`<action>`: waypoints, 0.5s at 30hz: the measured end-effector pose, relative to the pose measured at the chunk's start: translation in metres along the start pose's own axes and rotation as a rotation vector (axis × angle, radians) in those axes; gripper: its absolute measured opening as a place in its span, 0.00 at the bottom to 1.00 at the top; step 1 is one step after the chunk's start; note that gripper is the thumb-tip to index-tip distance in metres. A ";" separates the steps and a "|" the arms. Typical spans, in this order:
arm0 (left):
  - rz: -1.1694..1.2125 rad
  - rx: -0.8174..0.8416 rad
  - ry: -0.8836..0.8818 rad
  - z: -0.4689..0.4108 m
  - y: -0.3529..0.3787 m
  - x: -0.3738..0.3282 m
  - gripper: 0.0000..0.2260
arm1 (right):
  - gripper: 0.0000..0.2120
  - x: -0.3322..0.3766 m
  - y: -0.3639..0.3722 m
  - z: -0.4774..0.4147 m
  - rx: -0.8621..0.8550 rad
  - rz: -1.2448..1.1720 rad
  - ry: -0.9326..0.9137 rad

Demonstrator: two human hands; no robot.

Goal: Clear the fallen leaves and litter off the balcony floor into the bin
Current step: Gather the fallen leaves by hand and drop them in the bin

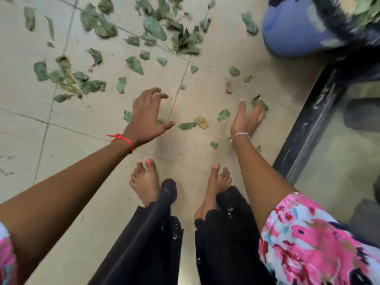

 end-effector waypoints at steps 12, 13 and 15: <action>-0.426 -0.248 0.275 -0.043 0.100 0.026 0.34 | 0.39 -0.066 0.079 0.021 0.058 0.344 -0.523; -0.390 -0.293 0.294 -0.056 0.096 0.017 0.32 | 0.37 -0.064 0.097 0.033 0.081 0.410 -0.609; -0.317 -0.358 0.346 -0.075 0.086 0.002 0.29 | 0.32 -0.052 0.122 0.035 0.039 0.466 -0.676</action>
Point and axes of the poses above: each hand's wrist, its own z-axis away from the middle knuckle, its own y-axis out of the palm, x = y × z, the point moved 7 cm from there along -z, towards the middle knuckle, and after that the axes turned 11 degrees about -z, right-handed, at the moved point
